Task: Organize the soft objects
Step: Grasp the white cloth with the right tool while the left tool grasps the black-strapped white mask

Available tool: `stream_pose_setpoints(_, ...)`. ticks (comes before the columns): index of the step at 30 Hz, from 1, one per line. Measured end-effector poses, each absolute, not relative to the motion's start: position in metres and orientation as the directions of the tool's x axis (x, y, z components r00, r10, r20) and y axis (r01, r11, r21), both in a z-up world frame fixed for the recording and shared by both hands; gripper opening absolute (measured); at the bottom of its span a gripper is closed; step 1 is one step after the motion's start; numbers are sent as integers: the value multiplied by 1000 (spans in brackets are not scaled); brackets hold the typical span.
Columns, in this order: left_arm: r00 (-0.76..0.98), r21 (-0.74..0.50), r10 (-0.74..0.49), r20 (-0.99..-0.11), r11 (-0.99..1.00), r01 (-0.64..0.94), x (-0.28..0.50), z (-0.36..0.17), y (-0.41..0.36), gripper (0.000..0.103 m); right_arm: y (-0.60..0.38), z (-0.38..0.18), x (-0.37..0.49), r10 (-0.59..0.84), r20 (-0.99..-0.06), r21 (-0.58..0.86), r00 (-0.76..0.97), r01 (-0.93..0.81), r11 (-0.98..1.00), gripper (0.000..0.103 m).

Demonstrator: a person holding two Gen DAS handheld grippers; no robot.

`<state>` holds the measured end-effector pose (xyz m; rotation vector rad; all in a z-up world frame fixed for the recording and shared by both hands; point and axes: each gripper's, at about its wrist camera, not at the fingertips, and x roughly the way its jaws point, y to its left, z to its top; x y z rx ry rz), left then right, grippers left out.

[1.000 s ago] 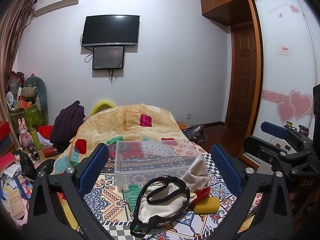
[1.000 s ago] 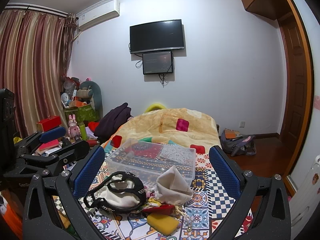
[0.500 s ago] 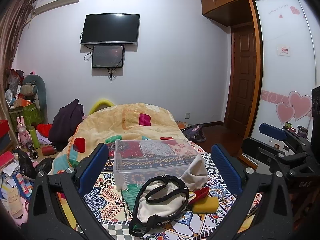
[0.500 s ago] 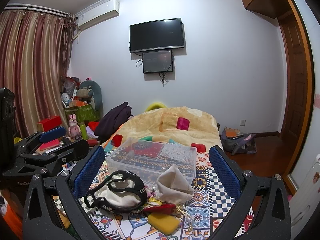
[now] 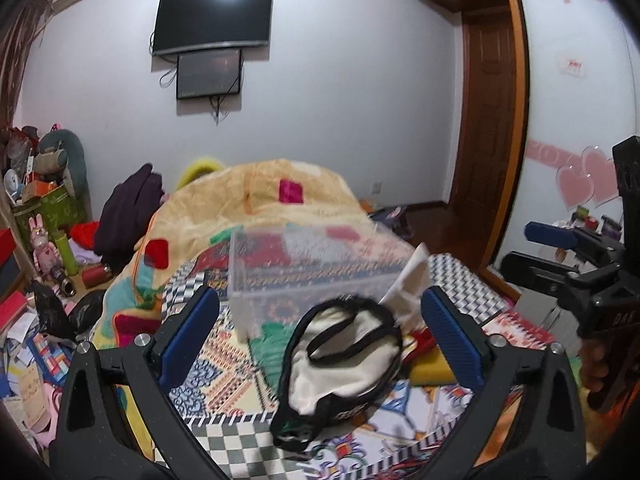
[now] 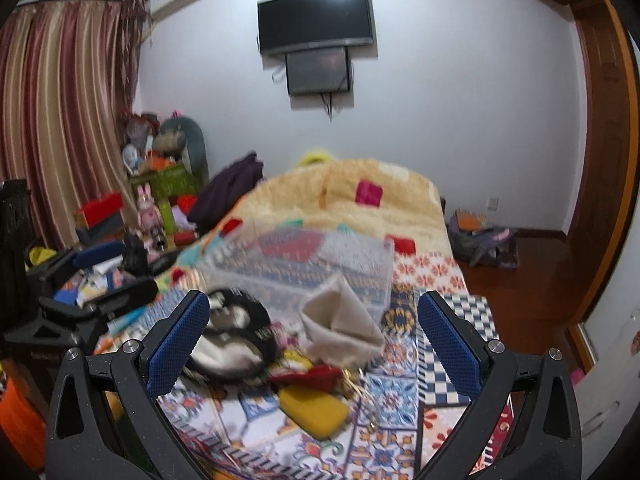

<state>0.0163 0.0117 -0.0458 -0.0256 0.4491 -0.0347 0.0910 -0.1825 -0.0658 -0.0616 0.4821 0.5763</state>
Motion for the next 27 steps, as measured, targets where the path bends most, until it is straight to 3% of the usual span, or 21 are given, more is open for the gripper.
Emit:
stream_pose_setpoints(1, 891, -39, -43, -453, 999, 28, 21, -51, 14, 89, -184, -68, 94, 508, -466, 79, 725, -537, 840, 103)
stream_pose_setpoints(4, 862, -75, -71, -502, 996, 38, 37, -64, 23, 78, -189, -84, 109, 505, -524, 106, 686, -536, 838, 101)
stream_pose_setpoints(8, 836, -92, -114, -537, 993, 76, 57, -74, 25, 71, -190, -93, 131, 506, -573, 136, 644, -535, 834, 91)
stream_pose_setpoints(14, 787, -99, -188, -588, 982, 160, 83, -89, 18, 69, -179, -108, 156, 519, -629, 157, 579, -559, 814, 91)
stream_pose_setpoints(17, 768, -93, -200, -608, 979, 182, 91, -98, 16, 61, -167, -120, 169, 508, -668, 157, 544, -565, 810, 89)
stream_pose_setpoints(22, 757, -104, -218, -616, 975, 197, 94, -107, 16, 41, -158, -138, 181, 515, -713, 191, 475, -575, 795, 70)
stream_pose_setpoints(25, 760, -115, -232, -607, 972, 205, 92, -106, 19, 28, -158, -143, 185, 512, -727, 198, 458, -573, 795, 52)
stream_pose_setpoints(27, 760, -123, -239, -604, 970, 208, 90, -104, 20, 16, -158, -145, 186, 524, -729, 219, 440, -575, 788, 32)
